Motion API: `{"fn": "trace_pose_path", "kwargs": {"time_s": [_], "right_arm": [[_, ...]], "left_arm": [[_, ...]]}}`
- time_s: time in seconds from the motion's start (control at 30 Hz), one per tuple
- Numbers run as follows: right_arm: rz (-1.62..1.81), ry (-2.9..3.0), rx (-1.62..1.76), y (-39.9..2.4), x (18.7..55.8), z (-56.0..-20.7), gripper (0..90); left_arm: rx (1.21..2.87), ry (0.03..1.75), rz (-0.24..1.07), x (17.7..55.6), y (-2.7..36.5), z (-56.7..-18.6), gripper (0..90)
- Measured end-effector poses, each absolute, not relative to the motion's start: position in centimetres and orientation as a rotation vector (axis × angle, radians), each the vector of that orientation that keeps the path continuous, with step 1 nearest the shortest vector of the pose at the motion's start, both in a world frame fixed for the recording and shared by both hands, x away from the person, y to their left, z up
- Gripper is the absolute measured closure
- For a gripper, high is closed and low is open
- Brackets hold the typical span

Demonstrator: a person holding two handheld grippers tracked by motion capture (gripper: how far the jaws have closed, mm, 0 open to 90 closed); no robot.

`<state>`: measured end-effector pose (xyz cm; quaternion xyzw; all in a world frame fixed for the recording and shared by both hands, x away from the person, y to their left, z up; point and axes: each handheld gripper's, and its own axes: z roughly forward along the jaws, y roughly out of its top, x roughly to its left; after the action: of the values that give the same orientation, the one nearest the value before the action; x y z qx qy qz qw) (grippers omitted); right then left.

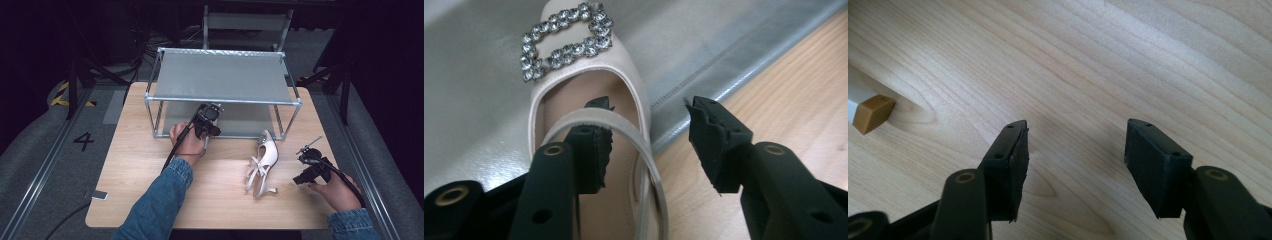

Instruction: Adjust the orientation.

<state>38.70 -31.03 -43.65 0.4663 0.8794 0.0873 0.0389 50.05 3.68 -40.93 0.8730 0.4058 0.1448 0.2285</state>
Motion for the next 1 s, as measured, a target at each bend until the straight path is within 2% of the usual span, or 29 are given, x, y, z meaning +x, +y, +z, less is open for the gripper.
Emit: {"fn": "trace_pose_path", "kwargs": {"time_s": [0.1,0.2,0.23,0.3,0.6,0.9,1.0], "right_arm": [[0.263,2.698,1.420,-30.9,38.6,-43.7,43.1],[0.262,2.701,1.422,-30.7,38.7,-43.7,43.1],[0.260,2.706,1.415,-30.6,38.7,-43.8,43.1],[0.255,2.709,1.413,-30.5,38.8,-43.9,43.1],[0.248,2.711,1.410,-30.3,38.9,-43.9,43.1],[0.258,2.707,1.418,-30.6,39.0,-43.8,43.8],[0.261,2.704,1.419,-30.5,39.0,-43.8,43.7]], "left_arm": [[2.344,1.167,0.412,48.9,4.3,-40.4,51.0],[2.371,1.078,0.435,48.5,5.0,-39.8,49.6],[2.350,1.126,0.386,48.1,5.0,-39.6,49.2],[2.359,1.125,0.368,47.8,5.3,-39.4,49.3],[2.322,1.064,0.347,44.5,7.6,-37.1,46.8],[2.297,1.087,0.278,41.5,10.5,-35.5,45.2],[2.301,1.070,0.321,40.2,11.4,-35.7,42.8]]}}
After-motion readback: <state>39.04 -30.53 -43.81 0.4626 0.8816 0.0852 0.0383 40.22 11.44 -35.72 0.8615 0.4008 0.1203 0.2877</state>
